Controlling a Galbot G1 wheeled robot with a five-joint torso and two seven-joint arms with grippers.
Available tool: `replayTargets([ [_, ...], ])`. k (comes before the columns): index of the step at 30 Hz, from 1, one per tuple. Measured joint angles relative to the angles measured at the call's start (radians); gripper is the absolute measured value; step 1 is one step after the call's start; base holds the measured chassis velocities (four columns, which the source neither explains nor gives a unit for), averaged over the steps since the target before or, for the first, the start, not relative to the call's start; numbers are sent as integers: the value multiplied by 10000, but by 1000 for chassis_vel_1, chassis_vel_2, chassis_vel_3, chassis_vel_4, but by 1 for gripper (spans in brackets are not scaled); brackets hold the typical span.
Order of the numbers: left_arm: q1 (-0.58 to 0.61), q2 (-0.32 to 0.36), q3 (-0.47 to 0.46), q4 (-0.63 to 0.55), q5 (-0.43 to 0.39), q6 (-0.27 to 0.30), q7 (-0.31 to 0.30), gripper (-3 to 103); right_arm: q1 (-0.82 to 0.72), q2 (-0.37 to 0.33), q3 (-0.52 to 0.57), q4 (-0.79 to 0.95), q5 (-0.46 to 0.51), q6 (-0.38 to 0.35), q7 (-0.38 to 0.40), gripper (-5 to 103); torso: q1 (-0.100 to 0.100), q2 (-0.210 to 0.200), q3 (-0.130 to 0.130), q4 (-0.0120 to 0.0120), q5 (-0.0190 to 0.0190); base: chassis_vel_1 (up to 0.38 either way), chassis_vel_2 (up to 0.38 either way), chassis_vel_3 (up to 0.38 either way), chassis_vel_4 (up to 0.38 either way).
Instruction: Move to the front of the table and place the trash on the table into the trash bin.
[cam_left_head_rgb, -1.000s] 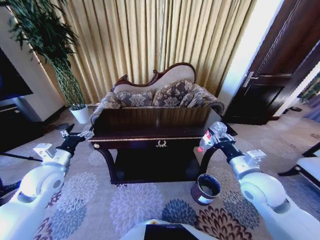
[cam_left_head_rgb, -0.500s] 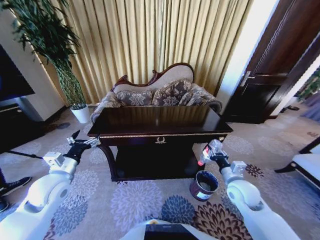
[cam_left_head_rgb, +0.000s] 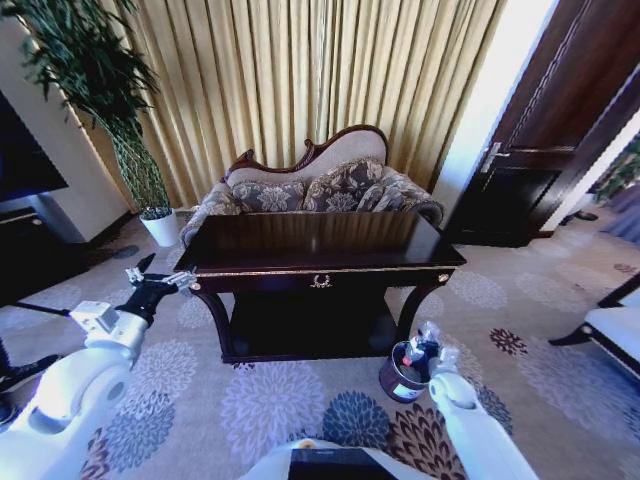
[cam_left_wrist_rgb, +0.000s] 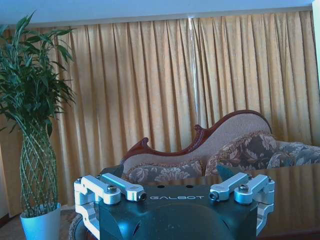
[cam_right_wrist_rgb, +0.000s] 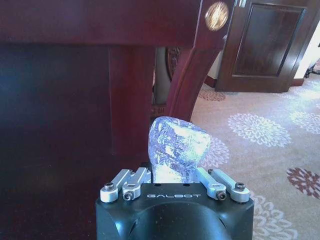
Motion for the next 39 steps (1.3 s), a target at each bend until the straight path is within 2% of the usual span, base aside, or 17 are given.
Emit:
replayTargets([
  [8,65,-64,22,-274,-69,28,-79,100,1582,615,-118,-1993,-598,994,-8,28,0,0,1,-2,2,0,0,0,0],
  [13,73,-3,-64,-749,-236,115,-171,100,2921,814,279,-4000,-1627,2079,-27,28,0,0,0,-3,3,0,0,0,0],
  [23,353,-42,-381,-1084,-340,152,-178,100,3164,587,540,-4556,-2510,2223,1,28,0,0,-1,-4,2,0,0,0,0],
  [35,363,-80,-466,-1067,-406,80,3,100,3349,446,547,-4621,-2552,2236,251,28,0,1,0,0,3,0,0,0,0],
  [39,329,-78,-437,-1094,-406,78,27,100,3007,310,426,-4065,-2189,2231,197,28,0,1,-1,-2,3,0,0,0,0],
])
